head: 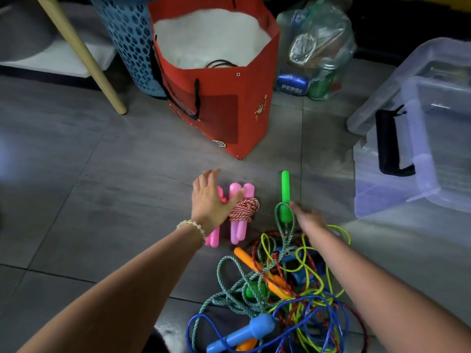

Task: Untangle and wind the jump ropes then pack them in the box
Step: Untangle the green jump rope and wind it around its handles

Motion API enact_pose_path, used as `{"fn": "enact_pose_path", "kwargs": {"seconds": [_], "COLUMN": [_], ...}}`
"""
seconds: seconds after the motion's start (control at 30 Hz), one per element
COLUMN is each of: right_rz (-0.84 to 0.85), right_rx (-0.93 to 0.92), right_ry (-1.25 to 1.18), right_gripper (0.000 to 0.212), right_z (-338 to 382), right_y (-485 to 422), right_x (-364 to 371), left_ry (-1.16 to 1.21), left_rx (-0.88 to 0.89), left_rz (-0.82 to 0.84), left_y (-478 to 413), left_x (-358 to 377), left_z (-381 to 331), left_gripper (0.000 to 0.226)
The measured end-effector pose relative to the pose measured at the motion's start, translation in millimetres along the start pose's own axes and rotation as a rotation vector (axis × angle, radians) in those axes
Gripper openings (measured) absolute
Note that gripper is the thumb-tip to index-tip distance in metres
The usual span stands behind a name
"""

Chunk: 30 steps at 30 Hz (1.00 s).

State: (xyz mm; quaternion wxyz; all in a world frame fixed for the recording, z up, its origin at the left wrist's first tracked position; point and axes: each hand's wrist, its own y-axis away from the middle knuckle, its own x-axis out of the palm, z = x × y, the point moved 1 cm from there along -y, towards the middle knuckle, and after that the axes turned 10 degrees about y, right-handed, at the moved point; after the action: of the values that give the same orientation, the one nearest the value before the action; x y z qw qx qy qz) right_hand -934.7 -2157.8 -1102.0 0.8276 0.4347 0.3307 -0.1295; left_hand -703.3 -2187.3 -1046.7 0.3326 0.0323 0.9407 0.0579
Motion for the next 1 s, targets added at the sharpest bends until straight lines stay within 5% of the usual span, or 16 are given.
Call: {"fn": "enact_pose_path", "kwargs": {"seconds": [0.1, 0.13, 0.27, 0.4, 0.57, 0.73, 0.83, 1.0], "right_rz": [0.192, 0.214, 0.443, 0.577, 0.679, 0.610, 0.637, 0.447], "right_rx": [0.086, 0.092, 0.136, 0.053, -0.110, 0.046, 0.088, 0.044], "right_ry": [-0.075, -0.095, -0.181, -0.276, -0.483, -0.484, -0.448, -0.463], "right_gripper": [0.114, 0.114, 0.086, 0.046, 0.045, 0.031, 0.035, 0.077], "right_z": [-11, -11, 6, 7, -1, -10, -18, -12], "right_y": [-15, -17, -7, 10, 35, 64, 67, 67], "right_x": [21, 27, 31, 13, 8, -4, -5, 3], "left_ry": [-0.025, -0.032, 0.012, 0.129, 0.101, 0.332, 0.185, 0.398], "left_rx": [0.044, 0.052, -0.009, -0.197, -0.292, -0.567, -0.638, -0.603], "left_rz": [0.054, 0.067, 0.299, 0.424, 0.437, 0.418, 0.529, 0.369], "left_y": [0, 1, 4, 7, 12, 30, 45, 53], "left_x": [23, 31, 62, 72, 62, 57, 64, 77], "left_z": [-19, -23, -27, -45, -57, -54, -43, -43], "left_gripper": [0.094, 0.089, 0.057, 0.050, 0.045, 0.046, 0.050, 0.034]}}
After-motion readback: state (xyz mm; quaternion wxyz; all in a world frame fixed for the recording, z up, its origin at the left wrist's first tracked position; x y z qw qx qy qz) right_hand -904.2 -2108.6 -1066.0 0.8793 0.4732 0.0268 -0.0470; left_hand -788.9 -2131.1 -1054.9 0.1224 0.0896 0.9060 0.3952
